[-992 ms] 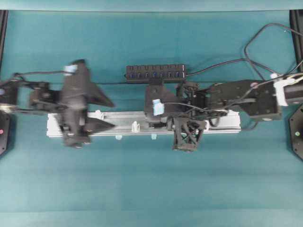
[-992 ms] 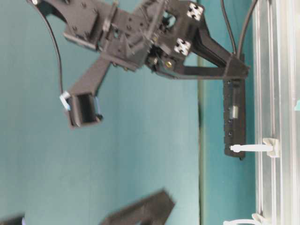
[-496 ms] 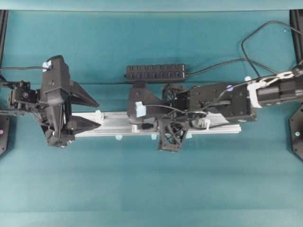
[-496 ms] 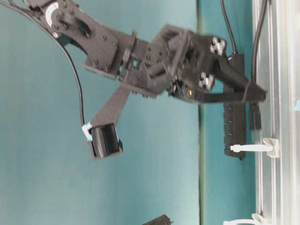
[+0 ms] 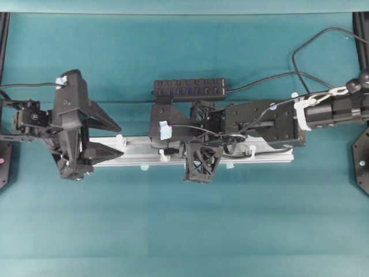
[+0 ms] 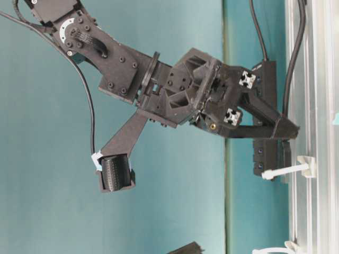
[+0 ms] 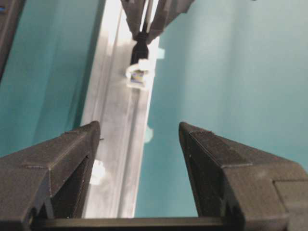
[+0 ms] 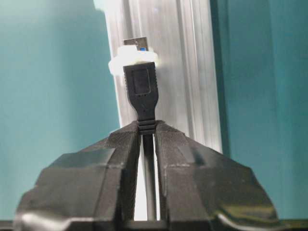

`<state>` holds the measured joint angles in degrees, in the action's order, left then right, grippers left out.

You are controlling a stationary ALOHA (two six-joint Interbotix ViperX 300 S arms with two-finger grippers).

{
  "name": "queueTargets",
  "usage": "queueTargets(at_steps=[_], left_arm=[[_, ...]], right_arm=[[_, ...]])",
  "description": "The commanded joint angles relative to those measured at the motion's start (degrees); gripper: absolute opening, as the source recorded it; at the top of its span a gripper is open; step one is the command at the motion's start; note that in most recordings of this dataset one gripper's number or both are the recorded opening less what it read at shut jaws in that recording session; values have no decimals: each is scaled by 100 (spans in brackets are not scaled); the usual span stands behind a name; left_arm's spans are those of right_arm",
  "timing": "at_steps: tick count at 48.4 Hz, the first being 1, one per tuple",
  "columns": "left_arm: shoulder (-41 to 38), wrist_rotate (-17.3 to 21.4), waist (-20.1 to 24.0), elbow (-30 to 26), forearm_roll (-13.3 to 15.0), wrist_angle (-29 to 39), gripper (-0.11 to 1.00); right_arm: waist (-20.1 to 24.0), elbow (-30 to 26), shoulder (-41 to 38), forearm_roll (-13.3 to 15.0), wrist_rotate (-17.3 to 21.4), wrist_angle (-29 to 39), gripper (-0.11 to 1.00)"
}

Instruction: Pass the USB cable through three rings with both arms.

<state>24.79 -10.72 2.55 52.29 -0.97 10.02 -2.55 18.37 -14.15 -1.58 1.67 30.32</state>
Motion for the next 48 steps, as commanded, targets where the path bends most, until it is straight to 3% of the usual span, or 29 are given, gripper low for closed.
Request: queueTargets(at_steps=[1, 23, 33, 48], left_arm=[[-35, 18, 0, -149, -9, -53, 70], [-413, 53, 0, -308, -9, -141, 70], [-738, 53, -18, -158, -9, -527, 70], [-1327, 70, -18, -193, -9, -1143, 70]], right_arm=[[18, -88, 26, -9, -18, -114, -7], [18, -53, -114, -18, 18, -413, -7], [9, 290, 35, -88, 202, -1125, -7], [44, 483, 167, -88, 519, -1441, -7]])
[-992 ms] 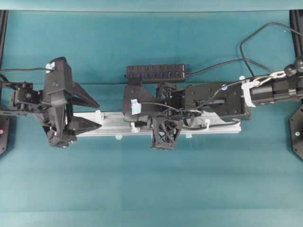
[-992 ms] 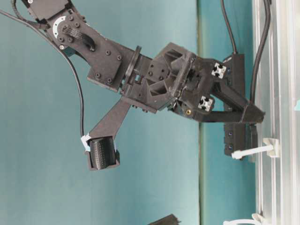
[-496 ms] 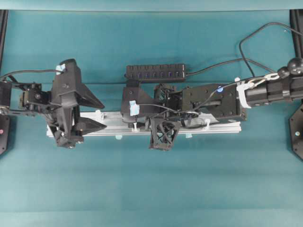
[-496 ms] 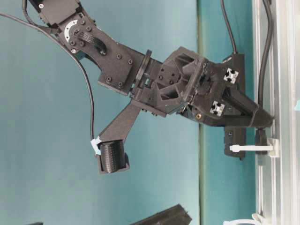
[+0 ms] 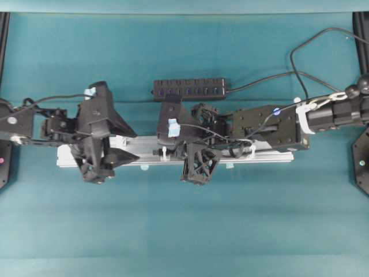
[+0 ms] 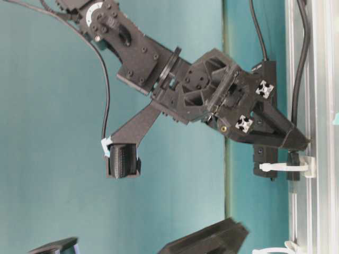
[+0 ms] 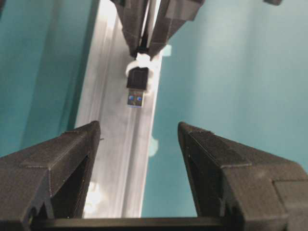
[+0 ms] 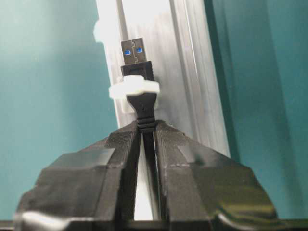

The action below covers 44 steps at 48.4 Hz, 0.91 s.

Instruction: Pass the USB cable through three rings with both arms.

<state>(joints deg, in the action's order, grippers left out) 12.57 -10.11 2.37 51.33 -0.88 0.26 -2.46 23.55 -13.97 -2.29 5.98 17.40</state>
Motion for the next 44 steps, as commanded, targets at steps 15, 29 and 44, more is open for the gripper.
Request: queueTargets(at_steps=[15, 29, 44], left_arm=[[-668, 9, -26, -378, -18, -299, 70], [-1002, 18, -18, -563, -18, -448, 69], [-1213, 18, -9, -606, -18, -501, 67]], right_arm=[[35, -79, 193, -18, 167, -290, -7], [35, -79, 193, -18, 185, -308, -7], [53, -88, 193, -18, 185, -325, -7]])
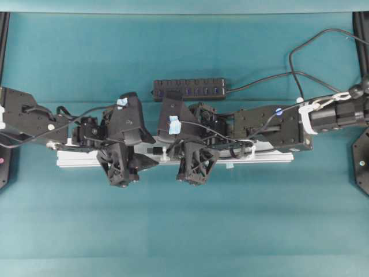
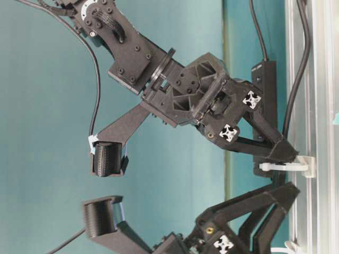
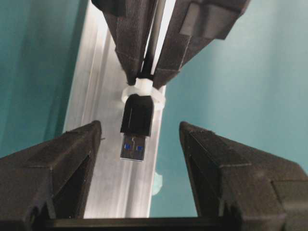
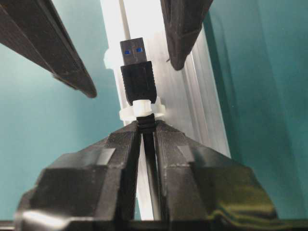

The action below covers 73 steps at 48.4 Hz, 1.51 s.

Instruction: Pass the USB cable through three rings with both arms.

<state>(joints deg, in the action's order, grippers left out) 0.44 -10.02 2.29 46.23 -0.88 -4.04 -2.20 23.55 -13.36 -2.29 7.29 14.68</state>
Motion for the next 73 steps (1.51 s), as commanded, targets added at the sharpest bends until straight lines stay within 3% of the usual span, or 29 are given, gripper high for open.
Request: queueTargets(at_steps=[1, 10, 19, 46, 54, 64, 73], left_arm=[[-9, 9, 0, -97, -18, -79, 67], [-44, 9, 0, -97, -18, -202, 54], [-44, 18, 0, -105, -26, -299, 24], [141, -9, -123, 114, -26, -299, 23], [316, -9, -123, 237, -35, -281, 23], [650, -9, -132, 387, -26, 141, 23], [1020, 0, -158, 475, -26, 510, 23]], right_arm=[[26, -88, 132, -18, 53, -53, -7], [35, -88, 132, -18, 53, -53, -7], [44, -88, 132, -18, 70, -26, -7], [62, -44, 264, 18, 18, 387, -3], [70, -44, 316, 18, 18, 624, 20], [70, -53, 431, 53, 18, 861, 77], [70, -132, 562, 237, 26, 888, 78]])
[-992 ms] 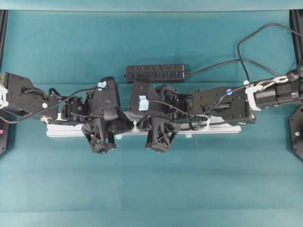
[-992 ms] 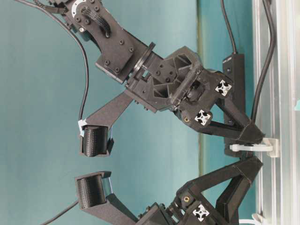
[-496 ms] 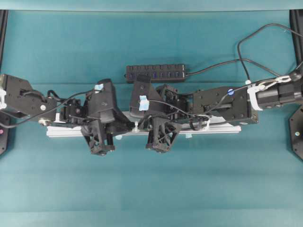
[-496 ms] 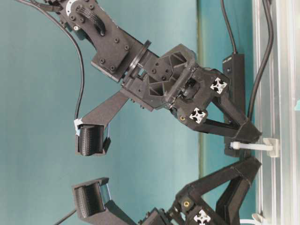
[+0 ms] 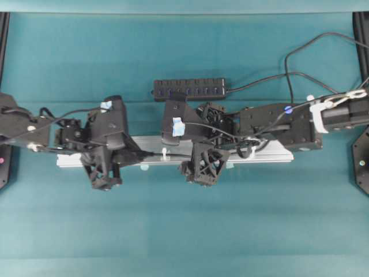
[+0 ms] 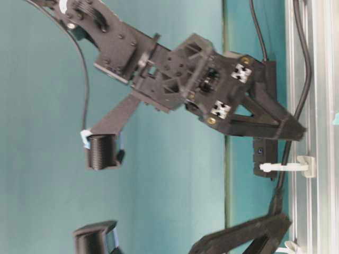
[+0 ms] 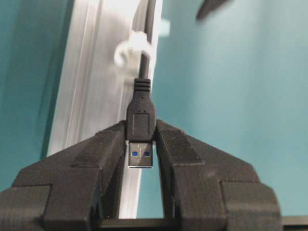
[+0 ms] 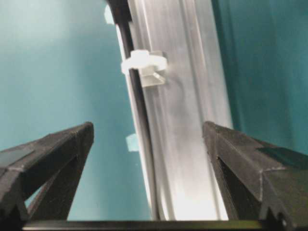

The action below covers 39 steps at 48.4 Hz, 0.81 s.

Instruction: Pass the USB cable through three rings with both arms.

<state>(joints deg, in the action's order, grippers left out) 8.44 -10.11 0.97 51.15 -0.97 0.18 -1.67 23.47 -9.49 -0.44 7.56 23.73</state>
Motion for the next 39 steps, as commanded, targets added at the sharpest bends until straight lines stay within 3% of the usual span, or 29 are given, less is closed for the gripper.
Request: queueTargets(at_steps=[1, 16, 39], left_arm=[[264, 9, -26, -9, -18, 132, 23], [712, 9, -18, 53, -18, 193, 23], [782, 26, 18, 0, -26, 149, 23]], right_arm=[[18, -132, 185, 62, 0, -26, 78], [26, -571, 35, 70, -35, -53, 78], [35, -1028, -264, 193, -44, -229, 77]])
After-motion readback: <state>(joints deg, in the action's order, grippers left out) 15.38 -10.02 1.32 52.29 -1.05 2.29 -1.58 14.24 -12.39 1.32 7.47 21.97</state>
